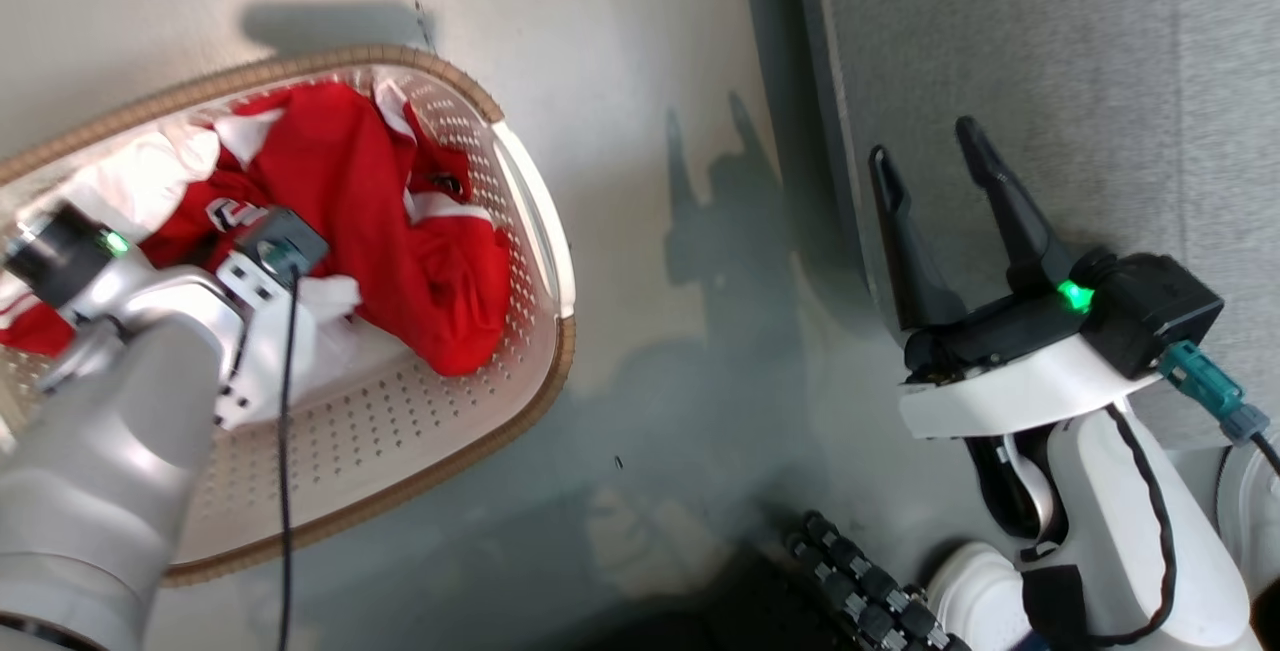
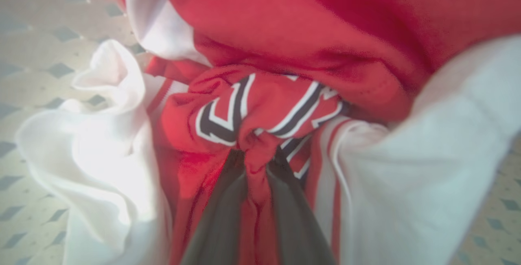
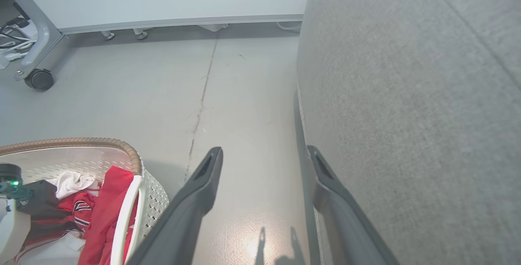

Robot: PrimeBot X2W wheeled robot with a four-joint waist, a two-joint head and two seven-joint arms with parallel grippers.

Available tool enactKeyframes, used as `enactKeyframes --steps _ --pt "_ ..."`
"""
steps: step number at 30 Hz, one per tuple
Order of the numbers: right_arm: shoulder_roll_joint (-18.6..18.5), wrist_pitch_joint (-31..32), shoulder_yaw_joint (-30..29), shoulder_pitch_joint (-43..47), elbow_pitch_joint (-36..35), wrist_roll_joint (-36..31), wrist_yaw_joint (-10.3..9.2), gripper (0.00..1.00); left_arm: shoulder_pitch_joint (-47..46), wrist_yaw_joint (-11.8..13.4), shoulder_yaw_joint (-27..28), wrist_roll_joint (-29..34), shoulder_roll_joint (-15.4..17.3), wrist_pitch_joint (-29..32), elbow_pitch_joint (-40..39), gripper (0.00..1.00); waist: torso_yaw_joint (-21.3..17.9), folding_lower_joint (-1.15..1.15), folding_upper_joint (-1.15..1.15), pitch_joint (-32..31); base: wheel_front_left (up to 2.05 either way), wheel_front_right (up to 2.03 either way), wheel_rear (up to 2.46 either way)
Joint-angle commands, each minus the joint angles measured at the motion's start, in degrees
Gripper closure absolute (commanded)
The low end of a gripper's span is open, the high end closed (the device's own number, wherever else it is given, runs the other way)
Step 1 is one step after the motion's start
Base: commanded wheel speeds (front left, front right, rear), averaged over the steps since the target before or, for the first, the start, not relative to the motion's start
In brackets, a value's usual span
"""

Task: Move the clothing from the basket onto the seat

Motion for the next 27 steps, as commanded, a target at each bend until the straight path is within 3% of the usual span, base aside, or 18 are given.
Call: enactKeyframes --steps 1,21,27 --pt "-0.27 -0.25 -0.38 -0.57 0.13 -0.29 0.10 0.00 0.60 0.40 0.18 -0.40 -0.21 -0.42 -0.04 1.00 0.29 0.00 0.00 -1.71 0.00 0.00 0.00" --pt "-0.34 -0.25 -5.63 6.03 5.22 -7.41 0.08 0.00 14.07 1.10 3.71 -9.92 -10.05 -14.15 -0.56 1.00 11.29 0.00 0.00 -31.33 0.00 0.00 0.00" --pt "-0.34 -0.25 -6.67 8.81 6.34 -8.55 0.07 0.00 17.46 2.32 5.85 -13.30 -11.12 -15.17 -6.72 1.00 13.92 0.00 0.00 -38.07 0.00 0.00 0.00"
